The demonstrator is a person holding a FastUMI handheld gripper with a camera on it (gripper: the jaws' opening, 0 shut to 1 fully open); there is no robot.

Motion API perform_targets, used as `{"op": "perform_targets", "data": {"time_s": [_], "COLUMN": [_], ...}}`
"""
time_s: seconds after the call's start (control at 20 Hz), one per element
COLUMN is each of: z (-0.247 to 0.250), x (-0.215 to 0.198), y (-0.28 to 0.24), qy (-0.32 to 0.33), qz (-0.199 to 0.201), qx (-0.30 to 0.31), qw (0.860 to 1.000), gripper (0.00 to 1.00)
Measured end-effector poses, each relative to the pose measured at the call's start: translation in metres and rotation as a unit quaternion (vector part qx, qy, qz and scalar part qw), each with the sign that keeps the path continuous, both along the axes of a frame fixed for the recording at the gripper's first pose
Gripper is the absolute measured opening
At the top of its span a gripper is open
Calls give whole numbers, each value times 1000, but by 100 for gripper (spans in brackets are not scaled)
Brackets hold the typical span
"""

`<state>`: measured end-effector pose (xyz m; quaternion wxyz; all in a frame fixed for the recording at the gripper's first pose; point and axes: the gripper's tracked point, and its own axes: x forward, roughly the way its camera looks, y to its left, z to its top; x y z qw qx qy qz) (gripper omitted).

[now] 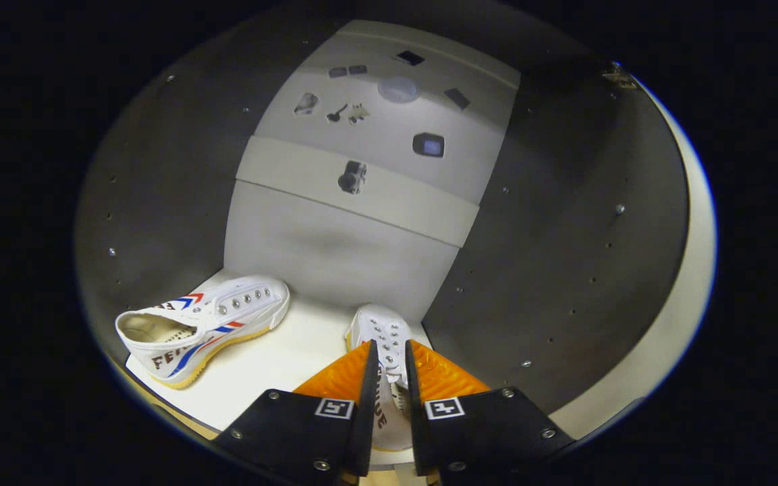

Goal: Open the shoe cabinet door, grab the shoes and put them into the shoe cabinet, then close the shoe cabinet door.

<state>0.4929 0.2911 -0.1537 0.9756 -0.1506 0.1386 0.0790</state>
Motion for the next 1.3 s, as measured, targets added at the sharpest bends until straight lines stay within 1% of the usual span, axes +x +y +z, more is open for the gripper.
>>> {"op": "perform_targets", "data": {"time_s": [0.05, 0.1, 0.15, 0.2, 0.25, 0.3, 0.35, 0.4, 0.45, 0.55, 0.65, 0.8, 0.9, 1.0, 1.15, 1.3], "z": [8, 16, 23, 30, 37, 42, 46, 49, 50, 48, 45, 49, 56, 62, 60, 57], "x": [-14, -29, -44, -61, -78, -95, -113, -129, -143, -175, -205, -247, -273, -295, -329, -356], "y": [2, 3, 3, 4, 6, 7, 8, 8, 7, 8, 7, -6, -21, -38, -76, -126], "qy": [0, -1, -2, -3, -5, -8, -9, -9, -7, 9, 21, 10, -2, -12, -6, -11], "qz": [8, 14, 19, 27, 35, 44, 54, 59, 66, 74, 81, 83, 77, 60, 33, -11], "qx": [10, 19, 26, 33, 39, 46, 54, 62, 69, 91, 116, 111, 112, 125, 131, 123], "qw": [1000, 1000, 999, 999, 999, 998, 997, 996, 995, 993, 990, 990, 991, 990, 991, 992], "gripper": [31, 35, 43, 48, 57, 62, 73, 78, 89, 94, 95, 95, 95, 95, 95, 95]}}
